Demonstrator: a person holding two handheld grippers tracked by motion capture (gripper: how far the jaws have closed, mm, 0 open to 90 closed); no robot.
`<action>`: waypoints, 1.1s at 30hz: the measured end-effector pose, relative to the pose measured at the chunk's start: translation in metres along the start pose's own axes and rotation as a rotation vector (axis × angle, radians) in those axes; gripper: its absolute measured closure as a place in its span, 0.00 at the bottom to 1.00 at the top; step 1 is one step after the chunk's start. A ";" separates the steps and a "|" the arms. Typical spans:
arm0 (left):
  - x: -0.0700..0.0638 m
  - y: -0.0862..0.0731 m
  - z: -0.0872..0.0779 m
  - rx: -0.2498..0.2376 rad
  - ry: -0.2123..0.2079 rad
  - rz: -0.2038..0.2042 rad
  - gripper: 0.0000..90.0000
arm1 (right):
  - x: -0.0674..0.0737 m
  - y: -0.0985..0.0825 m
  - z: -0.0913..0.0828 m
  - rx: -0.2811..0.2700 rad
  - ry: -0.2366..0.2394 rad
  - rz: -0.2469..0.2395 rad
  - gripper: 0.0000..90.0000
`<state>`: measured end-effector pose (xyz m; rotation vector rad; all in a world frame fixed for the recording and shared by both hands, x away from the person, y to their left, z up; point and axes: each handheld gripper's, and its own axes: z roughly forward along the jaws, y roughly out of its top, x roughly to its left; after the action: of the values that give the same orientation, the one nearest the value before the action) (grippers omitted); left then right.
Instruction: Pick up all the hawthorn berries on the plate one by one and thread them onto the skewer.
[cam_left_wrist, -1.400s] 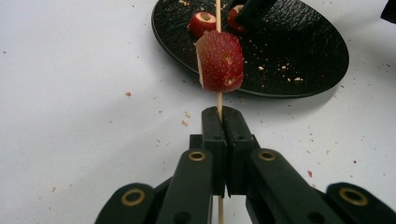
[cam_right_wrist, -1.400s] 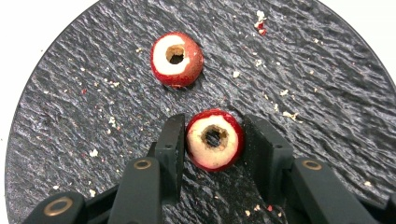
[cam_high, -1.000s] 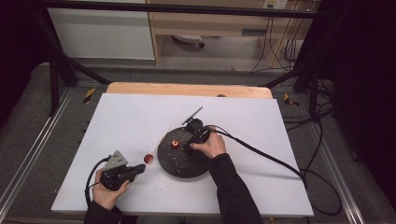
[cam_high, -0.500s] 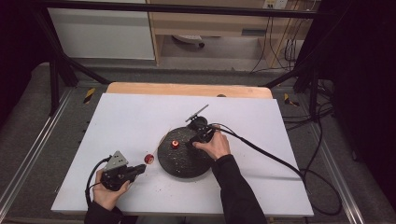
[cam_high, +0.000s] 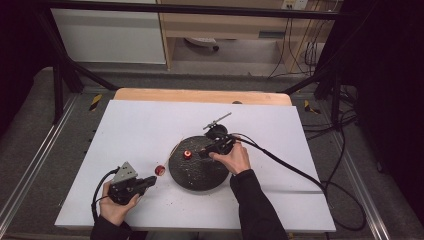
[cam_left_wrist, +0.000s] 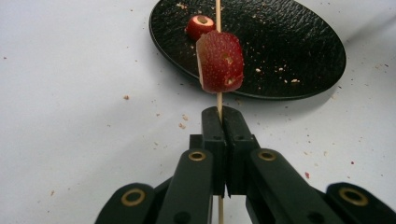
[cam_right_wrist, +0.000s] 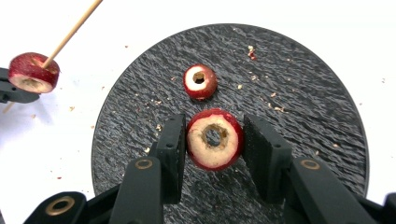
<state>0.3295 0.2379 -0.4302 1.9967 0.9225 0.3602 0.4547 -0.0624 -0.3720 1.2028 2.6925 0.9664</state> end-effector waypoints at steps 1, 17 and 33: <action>0.000 0.000 0.000 -0.001 0.000 0.000 0.98 | -0.001 -0.002 -0.002 -0.010 0.004 0.006 0.68; -0.005 0.001 0.002 -0.001 0.002 0.014 0.98 | -0.010 -0.043 -0.020 -0.225 0.078 0.100 0.68; -0.014 0.005 0.008 -0.004 -0.004 0.021 0.98 | -0.016 -0.089 -0.012 -0.486 0.145 0.271 0.69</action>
<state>0.3275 0.2212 -0.4294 2.0035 0.8983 0.3688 0.4037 -0.1243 -0.4152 1.4397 2.2100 1.6784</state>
